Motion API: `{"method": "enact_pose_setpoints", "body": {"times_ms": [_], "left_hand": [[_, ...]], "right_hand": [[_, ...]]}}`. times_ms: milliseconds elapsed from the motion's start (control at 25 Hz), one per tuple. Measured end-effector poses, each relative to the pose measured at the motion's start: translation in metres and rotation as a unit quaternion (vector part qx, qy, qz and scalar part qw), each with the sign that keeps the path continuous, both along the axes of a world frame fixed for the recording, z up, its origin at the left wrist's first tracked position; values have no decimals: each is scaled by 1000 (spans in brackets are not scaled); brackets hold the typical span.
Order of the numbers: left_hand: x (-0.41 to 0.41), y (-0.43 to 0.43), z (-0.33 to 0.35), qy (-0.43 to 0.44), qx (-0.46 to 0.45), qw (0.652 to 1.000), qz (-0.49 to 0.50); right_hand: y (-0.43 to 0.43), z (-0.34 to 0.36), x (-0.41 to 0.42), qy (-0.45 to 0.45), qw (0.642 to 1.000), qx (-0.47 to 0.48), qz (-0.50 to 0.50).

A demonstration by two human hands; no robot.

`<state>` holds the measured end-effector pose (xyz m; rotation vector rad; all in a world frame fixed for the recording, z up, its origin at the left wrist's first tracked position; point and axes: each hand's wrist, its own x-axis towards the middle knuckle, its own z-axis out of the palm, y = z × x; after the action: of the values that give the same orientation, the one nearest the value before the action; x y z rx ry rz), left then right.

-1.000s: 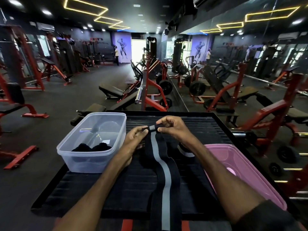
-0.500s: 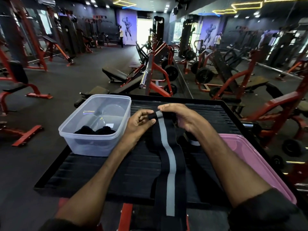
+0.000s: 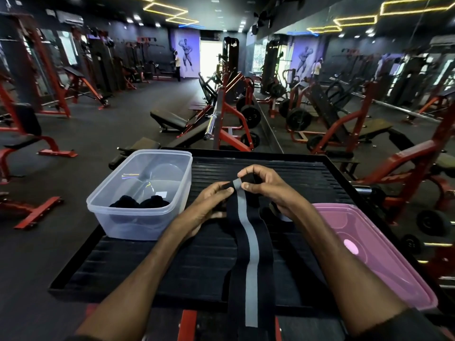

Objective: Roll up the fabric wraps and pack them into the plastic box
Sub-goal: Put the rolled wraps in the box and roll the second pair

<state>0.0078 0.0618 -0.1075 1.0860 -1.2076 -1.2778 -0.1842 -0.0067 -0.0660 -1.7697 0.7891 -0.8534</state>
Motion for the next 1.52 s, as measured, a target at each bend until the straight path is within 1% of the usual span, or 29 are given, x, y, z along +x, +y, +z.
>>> {"method": "enact_pose_setpoints", "body": {"times_ms": [80,160,240,320,400,440,480,520,600,640,680,760,840,920,960,1040,1120,1160,1200,1280,1320,1360,1400,1440,1520], "left_hand": [[-4,-3,-3,-41,-41,998,33],[-5,-6,-3,-33,-89,993,72],[-4,-6,-2,-19,-108,989,97],[-2,-7,-2,-35,-125,985,117],[-3,-6,1,-45,-148,981,119],[-2,-6,3,-43,-157,979,121],[-1,-5,5,-39,-166,977,126],[2,-5,6,-34,-174,975,133],[8,-5,9,-34,-187,970,150],[10,-6,9,-41,-190,969,155],[11,-6,9,-48,-190,968,158],[13,-6,6,-38,-165,976,137],[16,-5,3,-27,-98,991,84],[19,-4,-1,-49,-21,998,27],[19,-5,-3,-54,-1,998,15],[19,-8,-9,-68,-10,997,37],[19,-10,-13,-102,-61,990,70],[19,-12,-15,-111,-83,987,79],[19,-12,-15,-113,-97,985,86],[19,-11,-14,-117,-112,982,93],[18,-10,-12,-123,-117,981,92],[16,-10,-11,-127,-120,981,89],[15,-10,-11,-132,-126,979,88],[14,-10,-11,-137,-135,977,92],[15,-10,-10,-125,-149,975,110]], "right_hand": [[2,0,-3,-17,1000,11,7],[1,2,-3,-27,998,60,11],[-4,3,-3,-28,993,113,8],[-8,5,3,-56,986,156,-3],[-9,7,12,-84,980,178,-21],[-10,8,16,-79,980,181,-30],[-11,8,18,-58,982,179,-32],[-12,7,18,-17,984,173,-28],[-15,5,15,86,984,154,1],[-16,4,14,123,981,146,15],[-17,3,12,134,981,140,26],[-15,1,12,104,987,116,25],[-12,-3,13,75,994,74,5],[-6,-10,15,54,997,50,-8],[-3,-14,16,42,998,42,-13],[1,-21,18,23,999,27,-19],[2,-24,19,3,999,27,-18],[1,-23,18,-9,999,49,-16],[1,-21,17,-28,995,96,-7],[0,-16,17,-96,970,221,13],[0,-16,18,-123,957,261,10],[-2,-18,18,-122,954,273,-3],[-4,-21,18,-93,960,262,-17],[-4,-24,16,-44,969,243,-21],[-2,-29,13,41,975,219,3]]}}
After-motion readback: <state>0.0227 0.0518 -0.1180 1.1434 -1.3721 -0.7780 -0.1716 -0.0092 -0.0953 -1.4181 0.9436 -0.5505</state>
